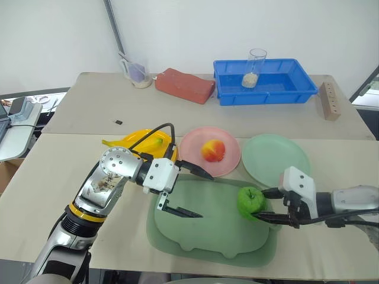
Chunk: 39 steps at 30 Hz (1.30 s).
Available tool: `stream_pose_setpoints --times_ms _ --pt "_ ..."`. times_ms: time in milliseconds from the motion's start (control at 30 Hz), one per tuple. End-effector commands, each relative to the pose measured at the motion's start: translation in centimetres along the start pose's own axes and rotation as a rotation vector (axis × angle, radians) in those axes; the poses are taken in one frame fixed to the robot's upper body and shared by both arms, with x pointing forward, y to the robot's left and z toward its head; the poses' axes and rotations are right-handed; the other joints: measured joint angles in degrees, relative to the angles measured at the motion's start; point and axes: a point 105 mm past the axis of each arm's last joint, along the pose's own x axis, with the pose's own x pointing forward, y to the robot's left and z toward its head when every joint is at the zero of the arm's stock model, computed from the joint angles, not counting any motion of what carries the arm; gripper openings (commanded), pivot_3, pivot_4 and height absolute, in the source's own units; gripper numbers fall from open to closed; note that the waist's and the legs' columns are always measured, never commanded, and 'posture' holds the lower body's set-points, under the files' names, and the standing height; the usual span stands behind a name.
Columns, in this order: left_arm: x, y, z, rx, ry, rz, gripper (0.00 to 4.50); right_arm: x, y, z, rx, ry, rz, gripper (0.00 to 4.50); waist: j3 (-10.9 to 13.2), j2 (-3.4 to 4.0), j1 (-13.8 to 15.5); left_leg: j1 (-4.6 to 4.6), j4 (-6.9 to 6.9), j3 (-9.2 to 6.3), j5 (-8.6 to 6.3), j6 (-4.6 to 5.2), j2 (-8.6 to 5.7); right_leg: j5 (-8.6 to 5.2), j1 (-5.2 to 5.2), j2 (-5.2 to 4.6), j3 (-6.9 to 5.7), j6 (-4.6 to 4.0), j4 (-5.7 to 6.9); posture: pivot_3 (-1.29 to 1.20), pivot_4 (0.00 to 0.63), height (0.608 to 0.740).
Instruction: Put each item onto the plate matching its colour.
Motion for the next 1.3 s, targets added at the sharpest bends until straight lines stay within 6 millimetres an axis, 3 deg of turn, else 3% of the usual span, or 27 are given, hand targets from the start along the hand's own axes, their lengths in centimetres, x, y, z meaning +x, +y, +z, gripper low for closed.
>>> stream_pose_setpoints --times_ms 33,167,300,500,567,633,733,1033,1133,1200,1267,1300 --pt "-1.4 2.3 0.6 0.016 0.013 0.086 4.50 -1.7 -2.5 2.0 0.013 -0.079 -0.110 2.56 0.0 -0.01 0.0 0.00 0.01 0.00 0.00 0.00 0.00 0.00 -0.01 0.00 0.00 0.00 0.01 0.00 0.150 0.740" --pt "-2.1 5.9 1.3 -0.027 -0.039 0.235 4.50 -3.1 -7.3 2.6 0.058 -0.139 -0.323 2.56 0.0 -0.02 0.1 0.05 0.08 -0.01 -0.01 0.01 -0.02 -0.01 -0.09 0.00 -0.02 0.01 -0.02 0.00 0.150 0.740" --pt "-1.3 8.3 1.3 -0.090 -0.086 0.361 4.50 -3.2 -11.5 0.7 0.112 -0.087 -0.508 2.56 0.0 0.03 0.1 -0.13 0.14 0.01 -0.07 0.12 -0.04 0.04 0.00 -0.01 0.02 -0.05 -0.03 0.00 0.150 0.740" --pt "0.1 8.9 1.2 -0.110 -0.105 0.407 4.50 -2.2 -14.4 -1.3 0.185 -0.052 -0.608 2.56 0.0 0.19 -0.2 -0.14 0.28 0.00 -0.14 0.27 -0.02 0.09 -0.06 0.07 0.08 -0.13 0.19 0.00 0.150 0.740" --pt "0.2 9.0 1.3 -0.111 -0.110 0.418 4.50 -2.1 -14.8 -1.5 0.187 -0.053 -0.623 2.56 -0.1 0.26 -0.2 -0.11 0.33 0.02 -0.15 0.27 -0.03 0.09 -0.03 0.07 0.13 -0.13 0.21 0.00 0.150 0.740" --pt "0.1 8.9 1.4 -0.093 -0.109 0.426 4.50 -2.1 -14.9 -1.5 0.201 -0.063 -0.614 3.58 -0.1 0.27 -0.1 -0.09 0.36 0.01 -0.15 0.27 -0.02 0.09 0.01 0.07 0.10 -0.13 0.20 0.00 0.150 0.740" --pt "-0.1 8.7 1.0 -0.092 -0.104 0.429 4.50 -2.3 -14.7 -1.3 0.210 -0.079 -0.599 4.48 -0.1 0.28 0.1 -0.14 0.37 0.02 -0.15 0.26 -0.03 0.09 0.01 0.07 0.10 -0.12 0.18 0.00 0.150 0.740" --pt "-2.4 8.7 -0.2 -0.120 -0.062 0.490 4.50 -4.6 -13.6 0.7 0.157 -0.135 -0.583 4.48 -0.1 0.29 0.1 -0.14 0.36 0.01 -0.15 0.26 -0.03 0.09 0.00 0.07 0.10 -0.12 0.19 0.00 0.150 0.740" --pt "-4.6 9.5 -0.7 -0.188 -0.034 0.608 4.50 -5.8 -12.0 1.7 0.135 -0.169 -0.526 4.48 -0.1 0.29 0.1 -0.17 0.36 0.00 -0.15 0.26 -0.03 0.08 0.00 0.07 0.09 -0.11 0.18 0.00 0.150 0.740" --pt "-7.2 10.1 -1.4 -0.225 0.008 0.726 4.50 -6.9 -11.2 2.1 0.118 -0.202 -0.496 4.48 -0.1 0.28 0.0 -0.16 0.35 0.00 -0.15 0.26 -0.02 0.08 0.00 0.07 0.09 -0.09 0.19 0.00 0.150 0.740" --pt "-9.3 10.5 -1.9 -0.248 0.030 0.827 4.50 -8.0 -11.3 2.5 0.124 -0.252 -0.529 4.48 -0.1 0.27 0.0 -0.13 0.35 -0.01 -0.15 0.27 -0.02 0.07 0.02 0.08 0.08 -0.08 0.19 0.00 0.150 0.740" --pt "-11.7 11.0 -2.6 -0.267 0.046 0.952 4.50 -9.0 -12.4 2.3 0.128 -0.282 -0.624 4.48 -0.1 0.27 -0.1 -0.11 0.35 -0.01 -0.15 0.26 -0.02 0.07 0.02 0.07 0.08 -0.08 0.20 0.00 0.150 0.740"
